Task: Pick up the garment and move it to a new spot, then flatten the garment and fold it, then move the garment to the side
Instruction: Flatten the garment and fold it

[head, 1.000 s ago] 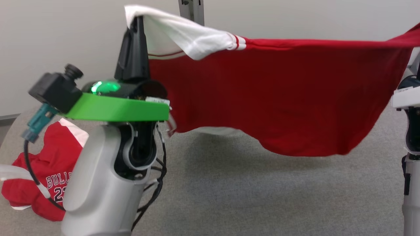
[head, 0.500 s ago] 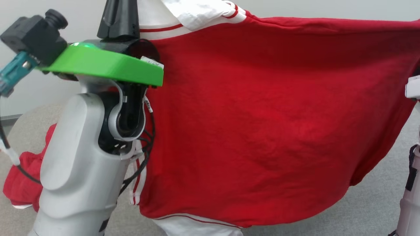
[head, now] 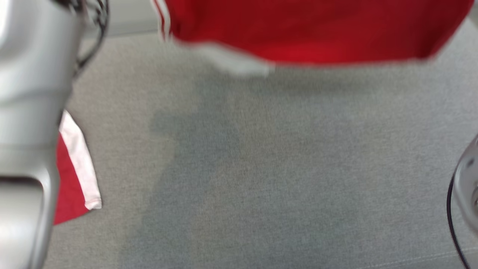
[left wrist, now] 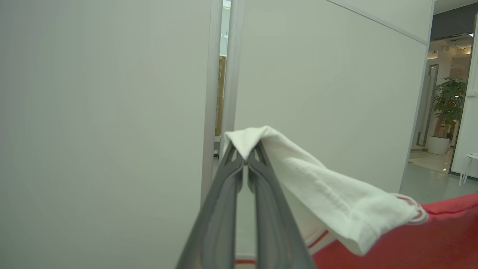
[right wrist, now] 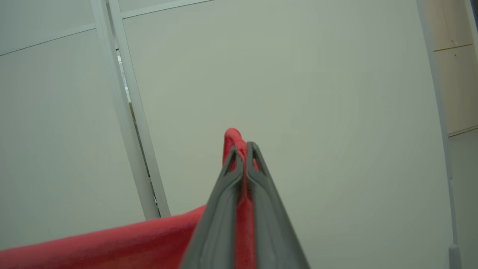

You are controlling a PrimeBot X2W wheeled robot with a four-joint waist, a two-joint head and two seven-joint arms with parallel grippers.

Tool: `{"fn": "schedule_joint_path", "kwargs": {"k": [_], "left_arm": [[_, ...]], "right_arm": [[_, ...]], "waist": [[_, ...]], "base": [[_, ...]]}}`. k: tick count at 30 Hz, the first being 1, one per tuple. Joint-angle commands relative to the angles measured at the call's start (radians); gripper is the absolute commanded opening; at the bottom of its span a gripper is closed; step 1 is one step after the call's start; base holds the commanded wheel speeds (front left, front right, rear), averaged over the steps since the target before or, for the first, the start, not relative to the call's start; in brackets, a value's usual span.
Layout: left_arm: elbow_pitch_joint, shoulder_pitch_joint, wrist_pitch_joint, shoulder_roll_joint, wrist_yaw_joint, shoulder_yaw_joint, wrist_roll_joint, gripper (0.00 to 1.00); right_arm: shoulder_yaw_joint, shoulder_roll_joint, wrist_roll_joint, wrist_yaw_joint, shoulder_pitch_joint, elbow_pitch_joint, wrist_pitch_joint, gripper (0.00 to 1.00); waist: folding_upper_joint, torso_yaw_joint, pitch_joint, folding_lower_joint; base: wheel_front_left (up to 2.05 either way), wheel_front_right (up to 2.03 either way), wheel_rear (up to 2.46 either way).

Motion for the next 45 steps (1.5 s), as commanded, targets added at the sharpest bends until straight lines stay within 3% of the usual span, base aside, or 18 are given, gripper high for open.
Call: {"fn": "schedule_joint_path", "kwargs": {"k": [1, 5, 9, 16, 24, 32, 41, 45], "left_arm": [[0.079, -0.104, -0.034, -0.001, -0.004, 0.004, 0.033, 0.00], [0.266, -0.282, -0.147, -0.031, 0.003, 0.018, 0.065, 0.00], [0.388, -0.376, -0.263, -0.060, -0.020, 0.029, 0.075, 0.00], [0.452, -0.311, -0.329, -0.087, -0.104, 0.051, 0.080, 0.00], [0.299, -0.010, -0.328, -0.088, -0.157, 0.104, 0.196, 0.00], [0.215, 0.315, -0.328, -0.073, -0.188, 0.171, 0.264, 0.00], [0.204, 0.625, -0.328, -0.031, -0.206, 0.090, 0.310, 0.00], [0.188, 0.748, -0.328, 0.005, -0.208, -0.018, 0.326, 0.00]], "right_arm": [[-0.016, -0.003, 0.017, -0.001, -0.088, 0.082, -0.042, 0.00], [-0.056, -0.008, 0.044, -0.001, -0.275, 0.251, -0.199, 0.00], [-0.067, -0.010, 0.109, -0.001, -0.354, 0.364, -0.309, 0.00], [-0.091, -0.001, 0.222, -0.001, -0.249, 0.388, -0.330, 0.00], [-0.060, 0.023, 0.318, -0.001, 0.008, 0.360, -0.331, 0.00], [0.029, -0.006, 0.459, -0.001, 0.264, 0.378, -0.331, 0.00], [0.153, -0.060, 0.603, -0.001, 0.494, 0.429, -0.279, 0.00], [0.211, -0.082, 0.631, -0.001, 0.580, 0.440, -0.230, 0.00]], "waist": [[0.0000, -0.006, 0.233, -0.0001], [0.0000, -0.005, 0.288, -0.0001], [0.0000, -0.002, 0.322, -0.0001], [0.0000, 0.010, 0.360, -0.0001], [0.0000, 0.036, 0.315, -0.0001], [0.0000, 0.067, 0.168, -0.0001], [0.0000, 0.084, 0.001, -0.0001], [0.0000, 0.089, -0.068, -0.0001]], "base": [[0.00, 0.00, 0.00], [0.00, 0.00, 0.00], [0.00, 0.00, 0.00], [0.00, 0.00, 0.00], [0.00, 0.00, 0.00], [0.00, 0.00, 0.00], [0.00, 0.00, 0.00], [0.00, 0.00, 0.00]]}}
